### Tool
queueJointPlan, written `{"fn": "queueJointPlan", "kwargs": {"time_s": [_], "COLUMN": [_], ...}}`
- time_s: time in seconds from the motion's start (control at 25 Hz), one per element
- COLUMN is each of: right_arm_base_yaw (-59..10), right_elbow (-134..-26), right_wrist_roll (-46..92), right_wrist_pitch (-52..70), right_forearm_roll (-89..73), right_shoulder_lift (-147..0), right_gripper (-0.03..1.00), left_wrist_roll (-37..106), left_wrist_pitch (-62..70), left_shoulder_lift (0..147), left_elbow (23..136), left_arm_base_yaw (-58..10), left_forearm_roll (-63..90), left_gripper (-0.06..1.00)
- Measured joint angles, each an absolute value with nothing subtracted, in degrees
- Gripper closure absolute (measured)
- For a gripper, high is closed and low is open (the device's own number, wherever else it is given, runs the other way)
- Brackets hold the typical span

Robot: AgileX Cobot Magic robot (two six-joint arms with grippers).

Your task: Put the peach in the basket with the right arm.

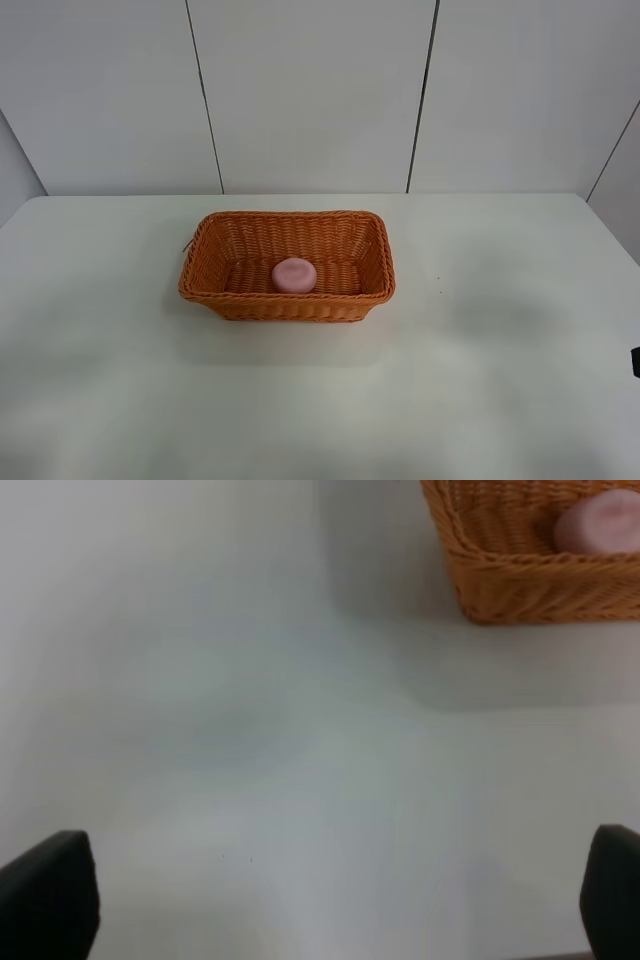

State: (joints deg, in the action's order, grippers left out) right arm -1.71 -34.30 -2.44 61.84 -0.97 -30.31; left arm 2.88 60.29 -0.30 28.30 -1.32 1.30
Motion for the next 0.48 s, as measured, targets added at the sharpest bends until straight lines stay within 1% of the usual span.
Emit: {"fn": "queueJointPlan", "kwargs": {"time_s": [0.2, 0.48], "right_arm_base_yaw": [-1.7, -1.7], "right_elbow": [-28.6, -28.1], "right_wrist_roll": [-2.4, -2.3], "right_wrist_pitch": [60.0, 59.1], "right_forearm_roll": [-0.7, -0.7], "right_shoulder_lift": [-16.6, -7.2], "right_gripper": [0.27, 0.27], "left_wrist_roll": [2.9, 2.9], "left_wrist_pitch": [60.3, 60.3], "left_shoulder_lift": [-0.3, -0.3], "left_elbow": [28.3, 28.3], "left_arm_base_yaw": [-1.3, -1.3], "left_forearm_roll": [1.3, 1.3], "left_gripper": [-0.04, -0.04]}}
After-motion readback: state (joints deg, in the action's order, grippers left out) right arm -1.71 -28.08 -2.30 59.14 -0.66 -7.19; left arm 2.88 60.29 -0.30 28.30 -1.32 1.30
